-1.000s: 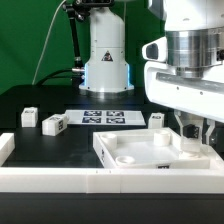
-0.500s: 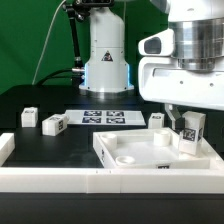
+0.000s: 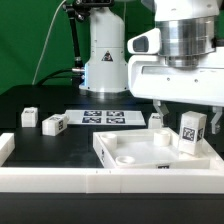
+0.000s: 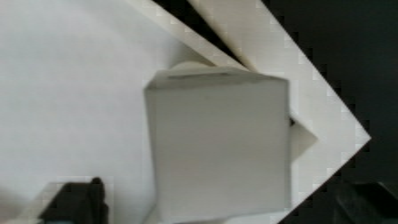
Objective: Assemble one leg
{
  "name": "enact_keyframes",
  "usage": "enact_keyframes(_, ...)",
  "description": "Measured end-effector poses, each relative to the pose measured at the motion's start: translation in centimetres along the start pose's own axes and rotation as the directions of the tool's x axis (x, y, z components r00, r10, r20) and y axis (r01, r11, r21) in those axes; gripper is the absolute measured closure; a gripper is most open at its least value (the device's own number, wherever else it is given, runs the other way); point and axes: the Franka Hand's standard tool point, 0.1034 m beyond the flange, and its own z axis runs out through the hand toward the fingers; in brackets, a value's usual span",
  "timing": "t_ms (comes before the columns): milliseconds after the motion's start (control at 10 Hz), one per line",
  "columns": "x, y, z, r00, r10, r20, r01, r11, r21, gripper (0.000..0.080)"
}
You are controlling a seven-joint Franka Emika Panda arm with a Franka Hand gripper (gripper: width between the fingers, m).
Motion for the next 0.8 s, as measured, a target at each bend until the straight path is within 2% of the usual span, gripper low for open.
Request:
enact_keyframes(300, -0.1, 0.0, 0.2, 1.000, -0.001, -0.002, 0.001, 1.000, 0.000, 0.0150)
enact_keyframes(400, -0.5, 0.6, 1.0, 1.000, -0.003, -0.019, 0.003, 1.000, 0.003, 0.0150)
enact_keyframes(600, -1.8, 1.6, 1.4, 1.000, -0.007, -0.013, 0.007, 1.000, -0.009, 0.0150)
enact_keyframes(800, -2.9, 1.5, 1.7, 1.000, -0.006, -0.007, 0.006, 1.000, -0.016, 0.0150)
